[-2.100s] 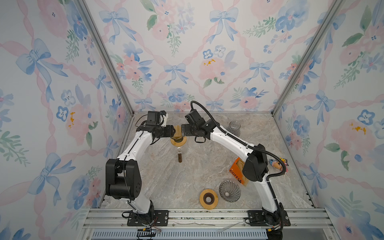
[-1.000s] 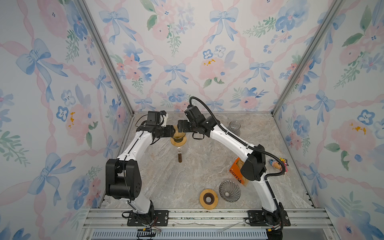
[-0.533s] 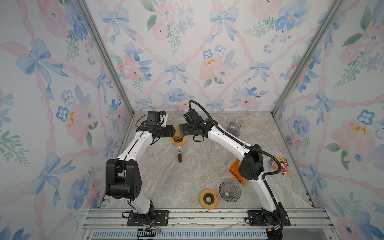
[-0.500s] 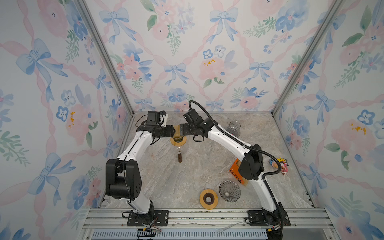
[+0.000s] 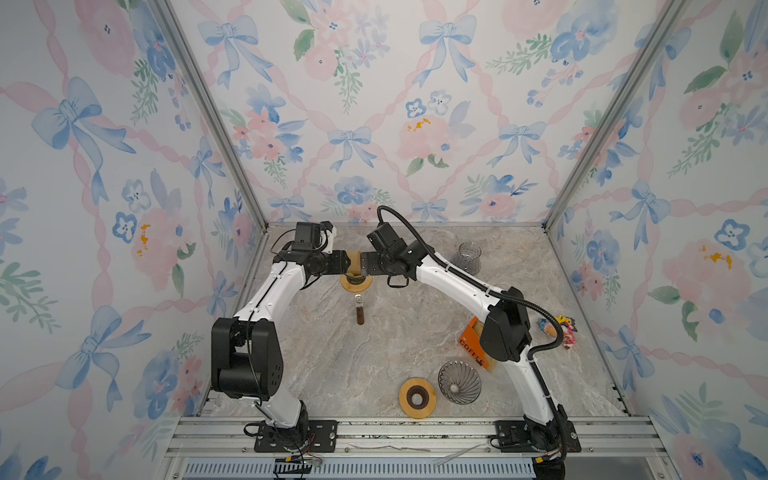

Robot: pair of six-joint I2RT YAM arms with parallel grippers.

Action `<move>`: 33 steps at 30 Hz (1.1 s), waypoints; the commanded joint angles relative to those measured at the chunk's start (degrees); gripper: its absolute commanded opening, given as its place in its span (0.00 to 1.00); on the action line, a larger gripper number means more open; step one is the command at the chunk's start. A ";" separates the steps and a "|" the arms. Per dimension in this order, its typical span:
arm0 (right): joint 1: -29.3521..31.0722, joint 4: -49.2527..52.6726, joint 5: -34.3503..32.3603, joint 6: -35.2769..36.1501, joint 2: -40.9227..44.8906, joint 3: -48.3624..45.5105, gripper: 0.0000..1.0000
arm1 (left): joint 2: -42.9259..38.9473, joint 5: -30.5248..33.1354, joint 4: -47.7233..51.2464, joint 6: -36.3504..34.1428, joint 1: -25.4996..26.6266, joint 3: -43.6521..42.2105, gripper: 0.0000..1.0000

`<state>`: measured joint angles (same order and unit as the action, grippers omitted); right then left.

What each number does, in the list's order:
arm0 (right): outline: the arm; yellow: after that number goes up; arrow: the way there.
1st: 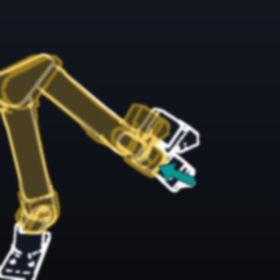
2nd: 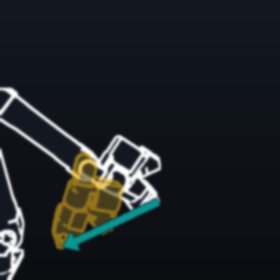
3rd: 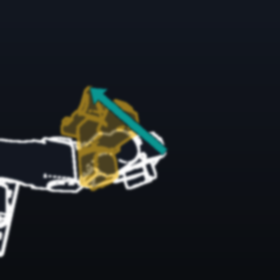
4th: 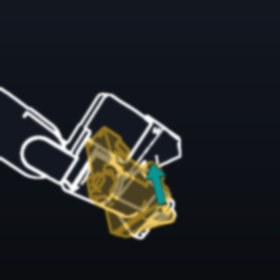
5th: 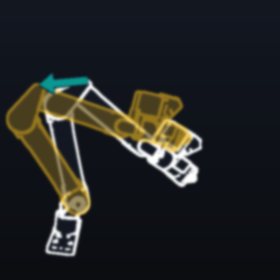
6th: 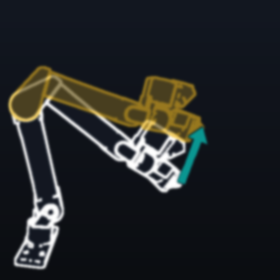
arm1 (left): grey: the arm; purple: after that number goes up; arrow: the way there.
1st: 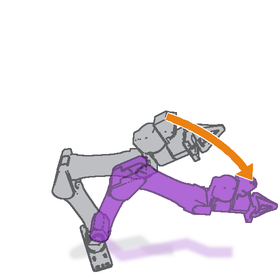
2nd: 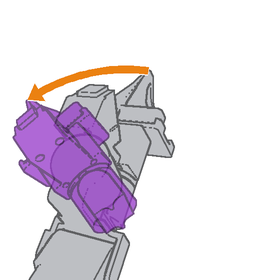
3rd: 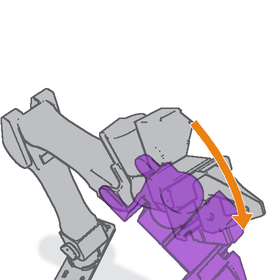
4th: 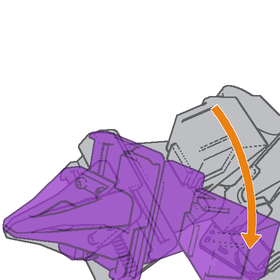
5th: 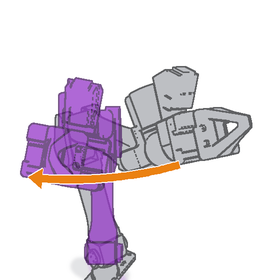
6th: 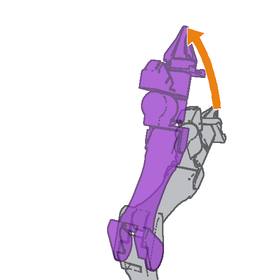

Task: Place the coffee filter in the dripper

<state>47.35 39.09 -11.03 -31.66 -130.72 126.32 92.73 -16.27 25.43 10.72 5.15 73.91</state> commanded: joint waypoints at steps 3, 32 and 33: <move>0.64 -0.47 1.78 1.26 2.13 0.88 0.96 | -1.17 0.78 1.30 0.09 0.21 -0.74 0.56; 0.02 8.43 -3.89 -0.91 -2.26 6.32 0.96 | -1.41 1.92 1.71 0.79 -0.57 -1.22 0.55; 0.02 8.63 -4.33 -0.97 -2.30 6.30 0.96 | -1.28 2.29 1.79 0.79 -0.51 -1.23 0.54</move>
<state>47.68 45.36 -12.91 -31.92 -131.74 130.93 92.51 -15.20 25.45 10.74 5.17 73.60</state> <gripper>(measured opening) 0.964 0.546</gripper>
